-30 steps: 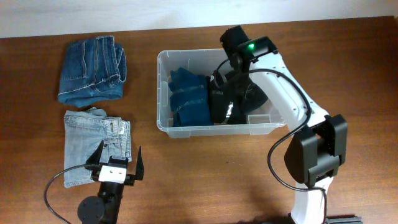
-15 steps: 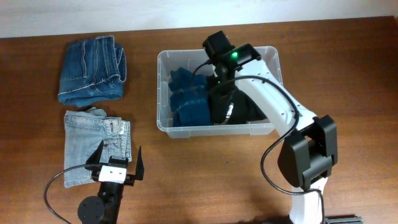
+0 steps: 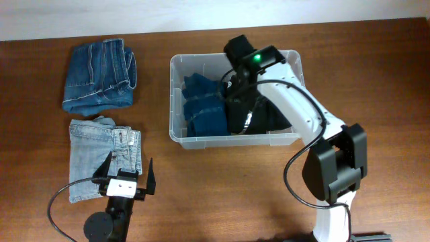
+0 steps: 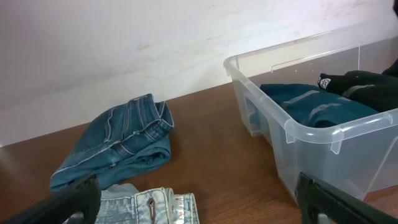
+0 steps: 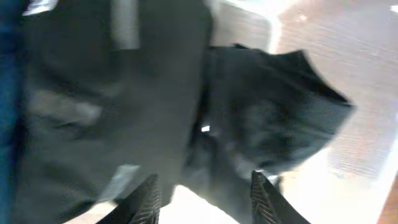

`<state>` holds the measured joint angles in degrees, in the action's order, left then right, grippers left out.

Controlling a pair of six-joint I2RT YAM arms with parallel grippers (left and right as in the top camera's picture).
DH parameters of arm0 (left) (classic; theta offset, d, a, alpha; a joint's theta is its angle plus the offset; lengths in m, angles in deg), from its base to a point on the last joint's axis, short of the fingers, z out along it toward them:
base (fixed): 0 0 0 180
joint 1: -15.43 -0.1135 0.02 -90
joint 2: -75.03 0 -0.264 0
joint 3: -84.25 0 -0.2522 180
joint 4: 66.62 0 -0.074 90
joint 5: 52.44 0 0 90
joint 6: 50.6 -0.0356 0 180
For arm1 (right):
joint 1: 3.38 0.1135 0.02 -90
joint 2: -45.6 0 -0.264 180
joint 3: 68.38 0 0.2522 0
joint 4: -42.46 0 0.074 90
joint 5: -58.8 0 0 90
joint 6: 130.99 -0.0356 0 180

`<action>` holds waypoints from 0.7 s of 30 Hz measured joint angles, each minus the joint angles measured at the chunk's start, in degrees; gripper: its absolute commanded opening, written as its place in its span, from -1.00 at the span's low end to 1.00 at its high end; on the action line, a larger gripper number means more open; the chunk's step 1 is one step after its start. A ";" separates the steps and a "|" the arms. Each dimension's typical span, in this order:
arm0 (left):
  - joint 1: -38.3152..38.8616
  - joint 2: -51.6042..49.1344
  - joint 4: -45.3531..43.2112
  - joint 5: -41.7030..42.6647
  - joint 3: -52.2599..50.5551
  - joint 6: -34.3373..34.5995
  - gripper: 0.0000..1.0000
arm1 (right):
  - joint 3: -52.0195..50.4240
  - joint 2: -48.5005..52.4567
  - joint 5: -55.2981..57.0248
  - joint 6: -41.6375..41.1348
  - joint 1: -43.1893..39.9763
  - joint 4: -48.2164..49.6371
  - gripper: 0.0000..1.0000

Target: Pack container

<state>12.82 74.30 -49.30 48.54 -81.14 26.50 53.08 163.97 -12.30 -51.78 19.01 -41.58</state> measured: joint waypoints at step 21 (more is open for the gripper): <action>0.00 0.00 0.00 0.00 0.00 0.00 0.99 | -1.27 1.77 -1.14 0.48 -6.62 -0.37 -0.14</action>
<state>12.82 74.30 -49.30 48.54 -81.14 26.50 51.81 165.74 -13.44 -51.30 12.39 -41.95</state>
